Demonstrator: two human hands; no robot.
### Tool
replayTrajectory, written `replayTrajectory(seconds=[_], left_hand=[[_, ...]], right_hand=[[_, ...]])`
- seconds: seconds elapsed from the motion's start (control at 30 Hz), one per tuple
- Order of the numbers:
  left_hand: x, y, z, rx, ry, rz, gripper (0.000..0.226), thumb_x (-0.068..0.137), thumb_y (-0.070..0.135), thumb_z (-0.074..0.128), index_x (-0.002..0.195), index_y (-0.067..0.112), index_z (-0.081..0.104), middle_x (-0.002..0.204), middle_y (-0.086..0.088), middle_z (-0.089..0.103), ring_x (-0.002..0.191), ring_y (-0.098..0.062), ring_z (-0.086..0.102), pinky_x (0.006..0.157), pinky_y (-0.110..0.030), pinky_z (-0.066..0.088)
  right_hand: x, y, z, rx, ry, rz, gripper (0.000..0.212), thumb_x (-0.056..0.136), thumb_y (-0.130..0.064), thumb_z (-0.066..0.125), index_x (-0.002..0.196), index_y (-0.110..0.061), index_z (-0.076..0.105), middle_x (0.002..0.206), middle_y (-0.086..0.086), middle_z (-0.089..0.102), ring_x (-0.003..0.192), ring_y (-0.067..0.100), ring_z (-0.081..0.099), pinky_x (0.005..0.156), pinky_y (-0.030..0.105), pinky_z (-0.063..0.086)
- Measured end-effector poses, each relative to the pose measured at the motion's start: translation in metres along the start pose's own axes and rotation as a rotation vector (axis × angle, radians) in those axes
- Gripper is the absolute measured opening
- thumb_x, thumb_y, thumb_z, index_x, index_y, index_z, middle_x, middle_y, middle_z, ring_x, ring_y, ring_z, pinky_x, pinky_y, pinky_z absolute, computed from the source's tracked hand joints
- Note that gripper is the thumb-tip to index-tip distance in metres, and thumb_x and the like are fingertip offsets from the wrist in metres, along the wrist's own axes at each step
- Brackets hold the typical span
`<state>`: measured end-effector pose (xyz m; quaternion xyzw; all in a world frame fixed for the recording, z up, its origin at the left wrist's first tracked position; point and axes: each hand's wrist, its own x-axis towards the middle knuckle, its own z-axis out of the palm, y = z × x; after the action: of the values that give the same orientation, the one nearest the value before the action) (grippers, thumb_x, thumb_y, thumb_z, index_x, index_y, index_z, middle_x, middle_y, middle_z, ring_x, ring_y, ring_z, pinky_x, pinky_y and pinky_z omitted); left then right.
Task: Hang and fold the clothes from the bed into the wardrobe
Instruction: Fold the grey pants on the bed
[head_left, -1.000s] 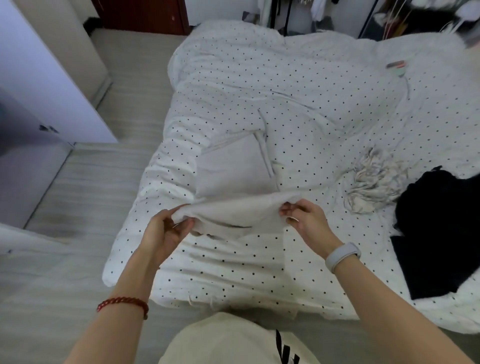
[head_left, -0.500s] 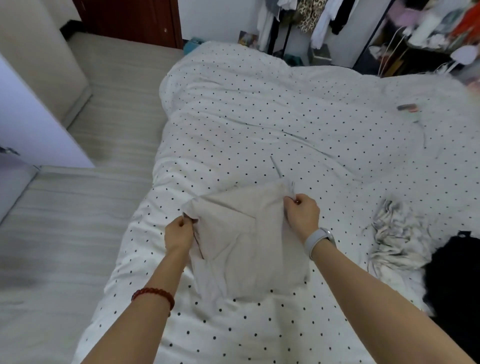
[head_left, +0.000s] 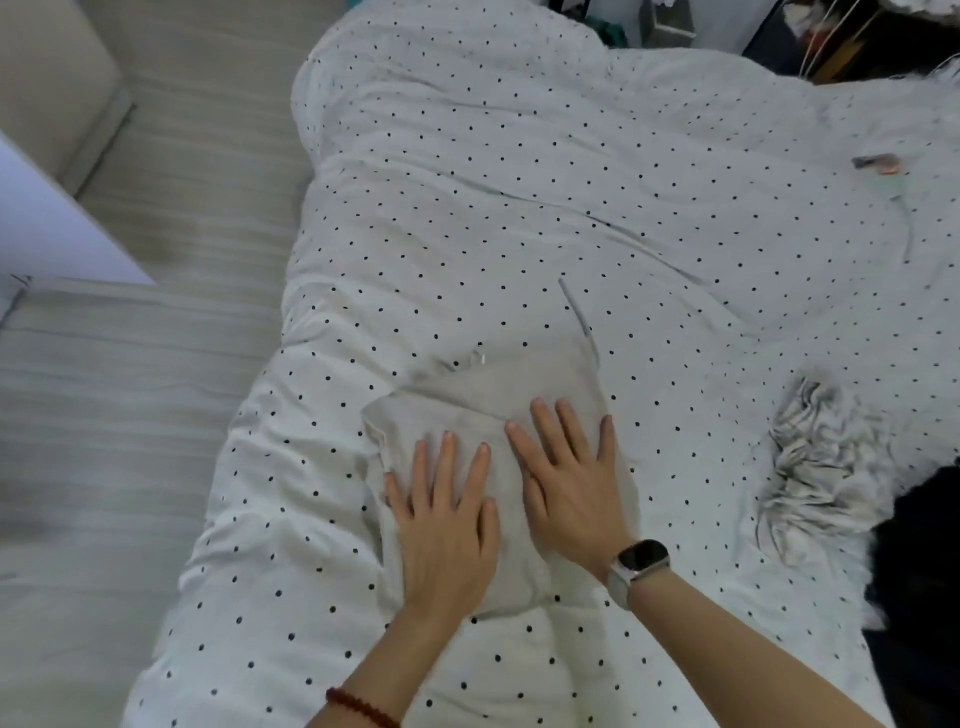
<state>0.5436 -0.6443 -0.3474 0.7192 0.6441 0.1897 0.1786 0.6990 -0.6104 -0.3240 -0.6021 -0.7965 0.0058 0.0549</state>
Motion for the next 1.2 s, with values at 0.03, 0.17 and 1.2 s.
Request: replayTrajectory(seconds=[0.03,0.17,1.2], left_hand=[[0.004,-0.006,0.007,0.037,-0.041,-0.041,0.051,0.095,0.043,0.023,0.145,0.030,0.024,0.153,-0.006,0.022,0.140,-0.034,0.018,0.106,-0.063,0.022],[0.023,-0.033,0.032,0.126,-0.153,-0.131,0.057,0.094,0.058,0.010,0.146,0.034,0.020,0.155,-0.005,0.015,0.139,-0.040,0.014,0.098,-0.069,0.029],[0.113,-0.024,0.075,0.181,-0.174,-0.103,0.056,0.088,0.059,0.003,0.140,0.046,-0.015,0.152,0.005,-0.020,0.142,-0.030,-0.019,0.108,-0.062,-0.008]], right_hand=[[0.004,0.003,0.008,-0.015,-0.049,0.029,0.051,0.088,-0.034,0.035,0.139,-0.028,0.034,0.149,0.008,0.032,0.137,0.030,0.025,0.105,0.064,0.018],[0.013,0.016,0.037,-0.025,-0.149,0.142,0.055,0.088,-0.042,0.036,0.142,-0.034,0.030,0.154,0.005,0.023,0.141,0.031,0.016,0.098,0.072,0.020],[0.073,0.046,0.075,-0.018,-0.108,0.096,0.050,0.092,-0.046,0.030,0.141,-0.035,0.032,0.152,0.008,0.029,0.139,0.037,0.025,0.105,0.066,0.019]])
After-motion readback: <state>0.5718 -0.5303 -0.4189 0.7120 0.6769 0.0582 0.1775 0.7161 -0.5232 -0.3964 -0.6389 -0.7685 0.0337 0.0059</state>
